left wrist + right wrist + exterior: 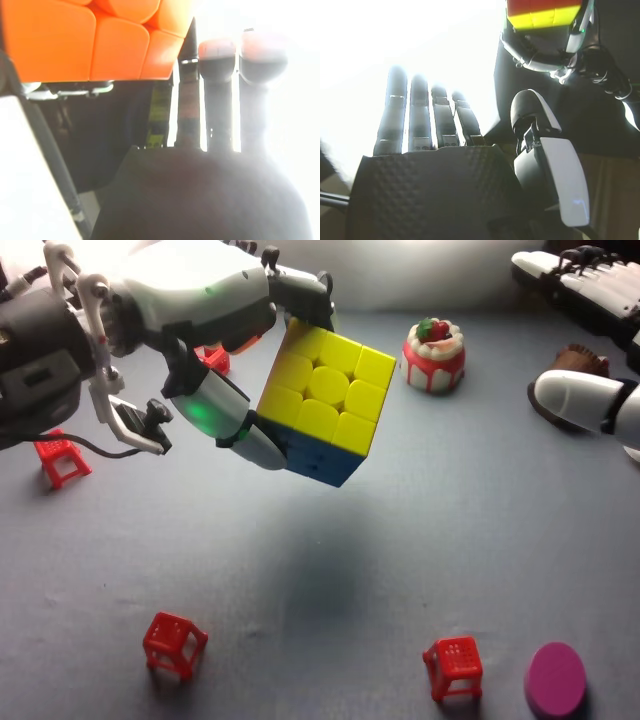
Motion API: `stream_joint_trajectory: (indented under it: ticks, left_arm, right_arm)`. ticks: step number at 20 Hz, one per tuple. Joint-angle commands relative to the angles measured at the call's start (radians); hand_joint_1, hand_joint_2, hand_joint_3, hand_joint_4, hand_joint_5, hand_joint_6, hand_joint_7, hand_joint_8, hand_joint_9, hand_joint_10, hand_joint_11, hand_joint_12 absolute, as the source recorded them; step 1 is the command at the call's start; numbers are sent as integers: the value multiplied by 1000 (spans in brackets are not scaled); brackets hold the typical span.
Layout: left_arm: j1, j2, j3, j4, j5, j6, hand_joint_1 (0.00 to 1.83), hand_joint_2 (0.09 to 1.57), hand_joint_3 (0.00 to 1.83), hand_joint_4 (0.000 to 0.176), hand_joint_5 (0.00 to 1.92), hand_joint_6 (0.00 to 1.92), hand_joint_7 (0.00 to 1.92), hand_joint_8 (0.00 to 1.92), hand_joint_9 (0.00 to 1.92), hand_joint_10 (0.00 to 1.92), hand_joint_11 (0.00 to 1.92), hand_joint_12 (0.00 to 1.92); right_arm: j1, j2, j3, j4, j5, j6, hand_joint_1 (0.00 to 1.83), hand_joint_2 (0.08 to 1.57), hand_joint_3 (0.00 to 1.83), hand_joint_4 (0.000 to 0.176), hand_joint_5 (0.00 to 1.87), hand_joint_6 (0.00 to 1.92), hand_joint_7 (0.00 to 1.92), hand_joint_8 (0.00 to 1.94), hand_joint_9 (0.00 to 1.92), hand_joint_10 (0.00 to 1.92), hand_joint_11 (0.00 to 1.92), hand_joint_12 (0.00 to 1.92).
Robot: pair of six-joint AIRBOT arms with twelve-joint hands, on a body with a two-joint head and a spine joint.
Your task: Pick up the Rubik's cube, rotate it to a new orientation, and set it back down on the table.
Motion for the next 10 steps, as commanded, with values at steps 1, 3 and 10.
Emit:
stream_joint_trajectory:
  ticks: [1,3,10]
  left_arm:
    - [-22,8,-4,-46,-149,-6,1114,762,1240,27,730,1908,841,1920,1046,1921,1164,1921]
    - [-26,14,-12,-46,-168,-1,1138,712,1311,8,761,1878,891,1917,1084,1921,1215,1921]
    - [-29,36,-38,-65,-239,21,1136,764,1198,0,690,1825,917,1921,1126,1921,1261,1921]
  right_arm:
    - [17,-5,7,18,118,6,70,1344,0,0,21,6,58,4,0,382,0,394]
    - [34,-24,24,4,117,6,61,1332,0,0,37,13,60,3,0,279,0,367]
    - [65,-87,71,-36,105,6,0,1342,4,0,32,10,51,25,32,46,29,15]
